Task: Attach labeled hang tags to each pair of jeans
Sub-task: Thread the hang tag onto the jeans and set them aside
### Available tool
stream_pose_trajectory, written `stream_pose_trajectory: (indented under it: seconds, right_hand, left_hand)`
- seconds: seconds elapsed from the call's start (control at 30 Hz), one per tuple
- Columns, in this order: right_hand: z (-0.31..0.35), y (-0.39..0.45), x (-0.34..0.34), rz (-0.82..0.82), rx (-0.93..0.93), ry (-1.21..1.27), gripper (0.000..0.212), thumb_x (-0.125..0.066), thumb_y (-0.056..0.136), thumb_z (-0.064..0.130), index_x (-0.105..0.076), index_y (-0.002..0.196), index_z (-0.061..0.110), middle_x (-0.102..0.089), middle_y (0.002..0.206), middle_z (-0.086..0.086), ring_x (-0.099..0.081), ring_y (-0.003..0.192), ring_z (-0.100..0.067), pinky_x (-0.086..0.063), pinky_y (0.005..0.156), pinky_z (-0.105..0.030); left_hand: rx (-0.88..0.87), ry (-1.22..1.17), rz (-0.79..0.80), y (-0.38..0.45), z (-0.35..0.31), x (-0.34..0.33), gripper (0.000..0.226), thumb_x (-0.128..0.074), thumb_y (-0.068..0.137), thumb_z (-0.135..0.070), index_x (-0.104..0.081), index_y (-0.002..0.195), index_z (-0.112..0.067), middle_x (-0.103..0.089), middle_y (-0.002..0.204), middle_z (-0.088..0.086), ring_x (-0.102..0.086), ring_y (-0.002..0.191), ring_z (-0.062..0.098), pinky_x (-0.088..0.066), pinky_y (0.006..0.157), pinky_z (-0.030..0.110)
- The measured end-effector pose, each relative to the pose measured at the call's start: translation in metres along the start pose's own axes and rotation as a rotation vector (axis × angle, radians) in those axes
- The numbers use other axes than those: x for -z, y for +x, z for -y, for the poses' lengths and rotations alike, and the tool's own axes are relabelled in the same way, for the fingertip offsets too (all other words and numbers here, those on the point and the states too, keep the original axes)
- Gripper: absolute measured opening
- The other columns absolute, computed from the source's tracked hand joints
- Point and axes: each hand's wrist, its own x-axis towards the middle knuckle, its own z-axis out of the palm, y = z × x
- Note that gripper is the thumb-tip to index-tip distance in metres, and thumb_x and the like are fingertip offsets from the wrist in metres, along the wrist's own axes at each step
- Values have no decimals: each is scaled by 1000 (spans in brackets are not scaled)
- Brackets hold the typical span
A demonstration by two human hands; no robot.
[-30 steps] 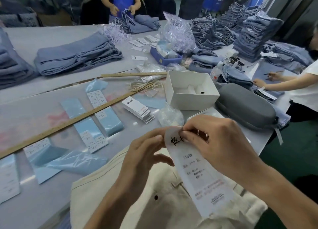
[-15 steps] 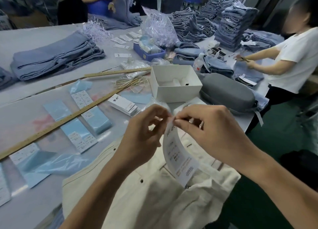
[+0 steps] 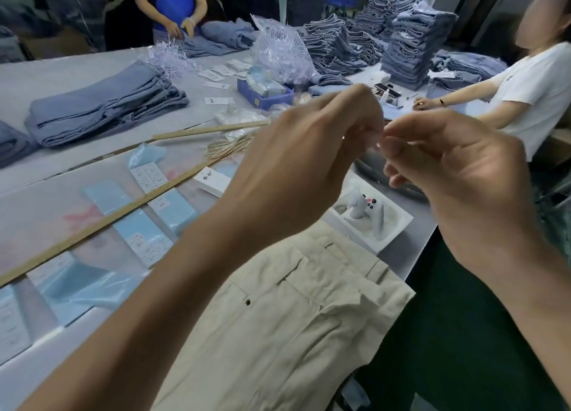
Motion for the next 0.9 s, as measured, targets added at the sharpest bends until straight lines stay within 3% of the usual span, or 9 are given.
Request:
stream_pose_trajectory:
  seconds: [0.17,0.33,0.43,0.5,0.57,0.63,0.67,0.77,0.9]
  right_hand:
    - [-7,-11,0,42,8,-44,10,-79,87,30,-75,96,27,-73,93,4,-62,70,-11,-52,60,-28]
    - [-11,-22,-9,64,-93,47,19,-79,84,36,-74,94,21,-73,82,2,-66,64,-18,-54,60,-26]
    - [-13,-28,-12,128,-129,71,12,-74,87,24,-72,93,15,-75,84,-5,-66,66,-18,-54,58,-26]
    - [-15,-31,-11,157,-152,68,7,-71,91,16,-69,94,10,-74,84,-9,-64,65,-18,-53,57,-27]
    - [-18,-36,-10,187,-170,36,2,-68,95,15,-68,95,13,-70,82,-6,-62,65,-15,-52,57,-26]
    - [-22,-44,-18,256,-170,-78,3,-68,96,19,-66,94,21,-67,81,3,-61,66,-10,-50,58,-21]
    - [-26,-49,-25,307,-154,-177,4,-68,95,22,-66,92,23,-66,80,7,-61,67,-10,-50,59,-21]
    - [-37,-64,-45,437,-112,-465,7,-67,93,26,-63,87,27,-64,79,14,-61,69,-9,-51,63,-23]
    - [-50,-74,-59,499,-145,-672,7,-61,96,32,-61,90,28,-64,86,13,-57,71,-6,-51,73,-31]
  left_hand:
    - [71,-90,18,-14,0,-9,9,-54,102,-20,-62,101,-15,-64,92,-8,-60,81,21,-52,57,43]
    - [112,-103,13,-27,3,-17,6,-58,100,-18,-64,101,-16,-65,89,-13,-61,79,12,-51,60,28]
    - [214,-190,-74,-44,8,-25,6,-62,98,-22,-64,103,-20,-63,83,-21,-61,76,2,-43,60,11]
    - [361,-130,-96,-67,19,-32,9,-63,97,-35,-62,102,-27,-63,81,-21,-61,72,1,-49,62,17]
    - [566,95,166,-96,33,-41,20,-62,93,-54,-58,96,-34,-62,81,-19,-59,74,2,-55,67,33]
    - [734,175,469,-121,40,-51,33,-62,86,-66,-58,94,-34,-58,86,-17,-56,82,7,-53,74,36]
    - [779,128,513,-128,43,-55,34,-64,84,-66,-58,91,-33,-56,87,-15,-53,83,8,-51,74,35]
    - [832,-28,433,-133,50,-58,25,-73,86,-49,-63,78,-28,-61,77,-10,-53,70,5,-49,66,34]
    - [895,-264,239,-134,52,-52,15,-75,88,-26,-68,75,-20,-65,67,-8,-55,59,6,-45,56,27]
